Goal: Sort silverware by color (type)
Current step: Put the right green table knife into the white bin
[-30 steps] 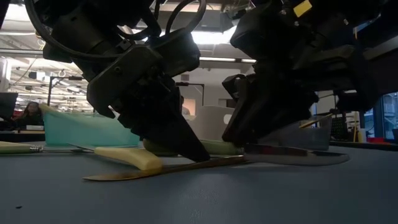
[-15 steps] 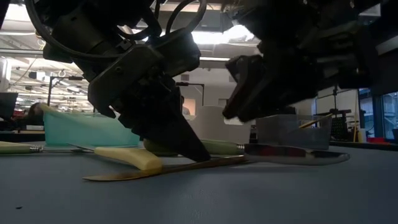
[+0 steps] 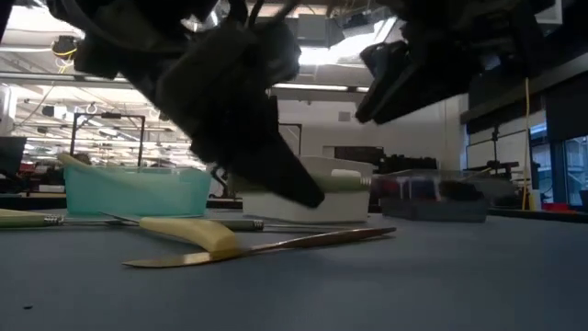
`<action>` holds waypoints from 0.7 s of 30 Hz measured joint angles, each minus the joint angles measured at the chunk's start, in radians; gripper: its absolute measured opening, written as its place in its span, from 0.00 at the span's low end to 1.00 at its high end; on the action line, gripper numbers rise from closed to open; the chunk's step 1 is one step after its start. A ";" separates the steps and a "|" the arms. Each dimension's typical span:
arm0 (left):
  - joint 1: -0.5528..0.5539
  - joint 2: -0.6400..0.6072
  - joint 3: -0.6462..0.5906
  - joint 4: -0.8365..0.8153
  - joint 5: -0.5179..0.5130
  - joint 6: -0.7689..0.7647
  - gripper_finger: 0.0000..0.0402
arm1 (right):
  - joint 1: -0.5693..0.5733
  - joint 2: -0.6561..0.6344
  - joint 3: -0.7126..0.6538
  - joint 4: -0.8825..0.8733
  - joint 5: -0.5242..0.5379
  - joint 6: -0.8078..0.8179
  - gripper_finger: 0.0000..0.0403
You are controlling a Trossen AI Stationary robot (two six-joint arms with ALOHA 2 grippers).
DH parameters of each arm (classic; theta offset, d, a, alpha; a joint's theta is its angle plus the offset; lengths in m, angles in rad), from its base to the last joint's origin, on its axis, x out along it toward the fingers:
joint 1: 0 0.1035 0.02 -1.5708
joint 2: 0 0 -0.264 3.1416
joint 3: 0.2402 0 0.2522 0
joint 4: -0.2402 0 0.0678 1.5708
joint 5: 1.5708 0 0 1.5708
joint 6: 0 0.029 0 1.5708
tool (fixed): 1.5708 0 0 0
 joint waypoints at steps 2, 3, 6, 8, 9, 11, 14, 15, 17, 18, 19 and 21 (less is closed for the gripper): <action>0.004 -0.025 0.000 0.000 0.004 0.003 0.06 | -0.005 -0.041 0.000 -0.022 0.010 -0.001 0.29; 0.008 -0.036 0.000 -0.001 0.006 0.014 0.06 | -0.005 -0.064 0.000 -0.043 0.015 -0.001 0.29; 0.025 -0.089 0.000 -0.044 0.017 0.064 0.06 | -0.005 -0.131 0.001 -0.068 0.058 -0.003 0.29; 0.042 -0.129 0.000 -0.073 0.035 0.085 0.06 | -0.003 -0.176 0.000 -0.095 0.072 -0.003 0.29; 0.051 -0.156 0.000 -0.108 0.040 0.091 0.06 | -0.003 -0.199 0.000 -0.097 0.072 -0.003 0.29; 0.074 -0.202 0.000 -0.166 0.040 0.113 0.06 | -0.003 -0.247 0.000 -0.111 0.072 -0.003 0.29; 0.108 -0.282 0.000 -0.275 0.037 0.164 0.06 | -0.003 -0.310 0.000 -0.125 0.072 -0.003 0.29; 0.123 -0.307 0.000 -0.291 0.038 0.181 0.06 | -0.003 -0.329 0.000 -0.128 0.072 -0.003 0.29; 0.151 -0.363 0.001 -0.369 0.035 0.213 0.06 | -0.003 -0.367 0.000 -0.129 0.072 -0.003 0.29; 0.169 -0.387 0.000 -0.394 0.034 0.232 0.06 | -0.003 -0.383 0.001 -0.129 0.072 -0.003 0.29; 0.187 -0.412 0.000 -0.409 0.034 0.251 0.06 | -0.003 -0.400 0.001 -0.129 0.073 -0.003 0.29; 0.225 -0.460 0.000 -0.467 0.033 0.296 0.06 | -0.003 -0.421 0.001 -0.128 0.072 -0.003 0.29</action>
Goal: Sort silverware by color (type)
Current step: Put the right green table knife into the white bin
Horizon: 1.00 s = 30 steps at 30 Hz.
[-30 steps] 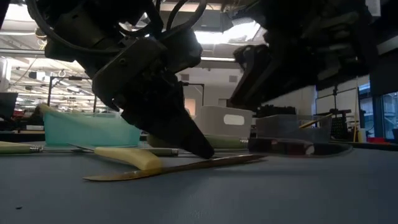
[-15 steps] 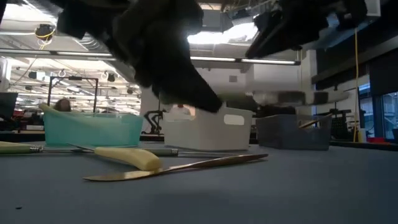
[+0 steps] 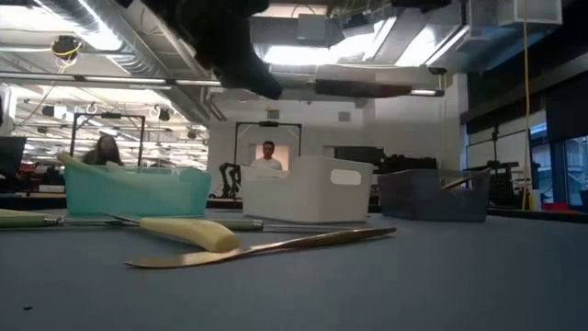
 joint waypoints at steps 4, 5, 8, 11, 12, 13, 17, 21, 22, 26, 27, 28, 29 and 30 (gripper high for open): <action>0.088 -0.078 0.000 -0.056 0.000 0.108 0.06 | 0.000 -0.031 0.000 -0.002 -0.002 0.000 0.29; 0.113 -0.093 0.000 -0.065 -0.001 0.140 0.06 | 0.000 -0.036 0.000 -0.007 -0.001 0.000 0.29; 0.183 -0.120 0.000 -0.090 -0.002 0.256 0.06 | 0.000 -0.038 0.000 -0.006 -0.001 0.002 0.29; 0.249 -0.124 0.000 -0.109 -0.002 0.396 0.06 | 0.000 -0.038 0.000 -0.008 -0.002 0.003 0.29; 0.269 -0.124 0.000 -0.115 -0.001 0.445 0.06 | 0.000 -0.038 0.000 -0.009 -0.002 0.005 0.29; 0.288 -0.124 0.000 -0.123 -0.001 0.491 0.06 | 0.000 -0.038 0.000 -0.008 -0.002 0.008 0.29; 0.351 -0.111 0.000 -0.137 0.012 0.620 0.06 | 0.000 -0.038 0.000 -0.005 -0.002 0.011 0.29; 0.391 -0.103 0.000 -0.159 0.062 0.674 0.06 | 0.000 -0.037 0.000 -0.006 -0.002 0.011 0.29; 0.398 -0.102 -0.001 -0.170 0.074 0.686 0.06 | 0.000 -0.037 0.000 -0.006 -0.002 0.011 0.29; 0.411 -0.082 -0.001 -0.174 0.113 0.731 0.06 | 0.000 -0.037 0.000 -0.002 -0.001 0.011 0.29; 0.412 -0.072 -0.001 -0.170 0.114 0.738 0.06 | 0.000 -0.037 0.000 0.000 -0.001 0.011 0.29; 0.413 -0.059 0.000 -0.155 0.115 0.748 0.06 | 0.000 -0.037 0.000 0.004 -0.001 0.011 0.29; 0.413 -0.050 0.001 -0.156 0.114 0.752 0.06 | 0.000 -0.037 0.000 0.005 -0.001 0.011 0.29; 0.416 -0.037 0.000 -0.172 0.115 0.754 0.06 | 0.000 -0.037 0.000 0.005 -0.001 0.011 0.29</action>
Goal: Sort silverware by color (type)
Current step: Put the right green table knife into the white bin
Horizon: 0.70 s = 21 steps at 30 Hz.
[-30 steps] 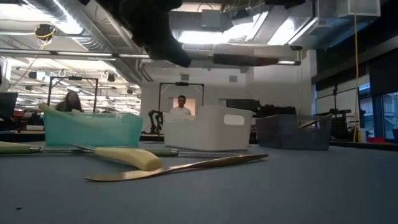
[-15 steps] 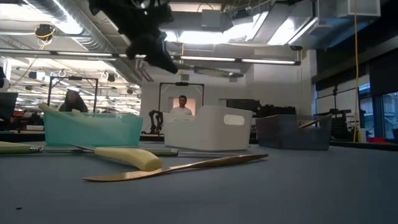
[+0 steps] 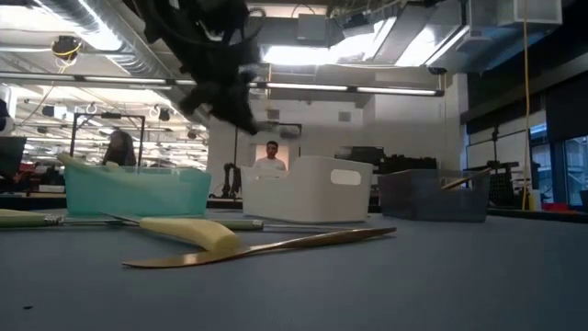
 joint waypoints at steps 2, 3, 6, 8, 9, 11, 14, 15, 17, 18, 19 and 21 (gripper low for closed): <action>0.000 0.034 -0.002 0.019 0.003 0.002 0.06 | 0.000 0.000 0.000 0.010 0.000 0.000 0.29; 0.000 0.050 -0.001 0.020 0.006 0.002 0.06 | 0.000 0.000 0.000 0.011 0.001 0.000 0.29; 0.000 0.097 -0.002 0.031 0.009 0.006 0.07 | 0.000 0.000 0.000 0.012 0.000 0.003 0.29; -0.001 0.122 -0.002 0.032 0.009 0.034 0.07 | 0.000 0.000 0.000 0.011 -0.001 0.004 0.29; -0.002 0.133 -0.002 0.037 0.009 0.049 0.07 | 0.000 0.000 0.000 0.011 0.000 0.004 0.29; -0.002 0.151 -0.002 0.043 0.009 0.063 0.07 | 0.000 0.000 0.000 0.010 0.000 0.004 0.29; -0.002 0.171 -0.002 0.048 0.009 0.066 0.08 | 0.000 0.000 0.000 0.011 0.000 0.004 0.29; -0.002 0.178 -0.002 0.049 0.009 0.066 0.08 | 0.000 0.000 0.000 0.011 0.000 0.004 0.29; -0.001 0.184 -0.002 0.055 0.014 0.066 0.09 | 0.000 0.000 0.000 0.010 0.001 0.004 0.29; -0.001 0.189 -0.002 0.055 0.017 0.066 0.09 | 0.000 0.000 0.000 0.010 0.000 0.004 0.29; -0.001 0.192 -0.002 0.059 0.016 0.065 0.09 | 0.000 0.000 0.000 0.010 -0.001 0.004 0.29; -0.001 0.195 -0.002 0.058 0.017 0.063 0.09 | 0.000 0.000 0.000 0.010 -0.001 0.004 0.29</action>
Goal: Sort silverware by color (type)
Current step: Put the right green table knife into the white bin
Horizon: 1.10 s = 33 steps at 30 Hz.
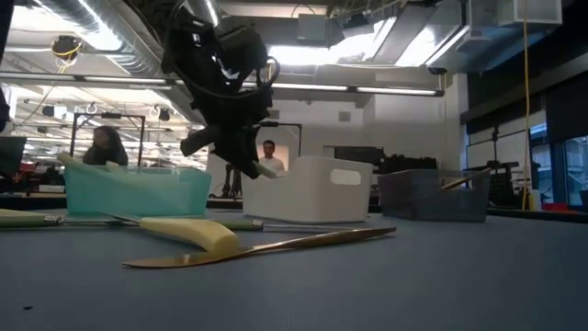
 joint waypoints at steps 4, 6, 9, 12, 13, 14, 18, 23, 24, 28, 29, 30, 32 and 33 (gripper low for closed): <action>0.000 -0.001 0.000 0.003 0.000 0.008 0.09 | 0.000 0.000 0.000 -0.001 0.000 0.000 0.29; 0.000 -0.001 0.000 0.002 0.000 0.008 0.10 | 0.000 0.000 0.000 -0.002 0.000 0.000 0.29; 0.000 -0.001 0.000 0.002 0.000 0.008 0.10 | 0.000 0.000 0.000 -0.001 0.000 0.000 0.29; 0.000 -0.001 0.000 0.002 -0.005 0.007 0.10 | 0.000 0.000 0.000 -0.001 0.000 0.000 0.29; 0.000 -0.001 0.000 0.002 -0.011 0.007 0.10 | 0.000 0.000 0.000 -0.001 0.000 0.000 0.29; 0.000 -0.001 0.000 0.002 -0.017 0.007 0.10 | 0.000 0.000 0.000 -0.001 0.000 0.000 0.29; 0.000 -0.001 0.000 0.002 -0.053 0.007 0.14 | 0.000 0.000 0.000 -0.001 0.000 0.000 0.29; 0.000 -0.001 0.000 0.002 -0.060 0.006 0.21 | 0.000 0.000 0.000 -0.001 -0.001 0.000 0.29; 0.000 -0.001 0.000 0.002 -0.059 0.007 0.21 | 0.000 0.000 0.000 -0.001 -0.001 0.000 0.29; 0.000 -0.001 0.000 0.002 -0.059 0.007 0.23 | 0.000 0.000 0.000 -0.001 -0.001 0.000 0.29; 0.000 -0.001 0.000 0.002 -0.059 0.007 0.23 | 0.000 0.000 0.000 -0.001 -0.001 0.000 0.29; 0.000 -0.001 0.000 0.002 -0.058 0.007 0.23 | 0.000 0.000 0.000 -0.001 -0.001 0.000 0.29; 0.000 -0.001 0.000 0.002 -0.058 0.001 0.23 | 0.000 0.000 0.000 -0.001 0.000 0.000 0.29; -0.002 -0.002 0.000 0.002 -0.058 -0.008 0.23 | 0.000 0.000 0.000 -0.001 0.003 0.000 0.29</action>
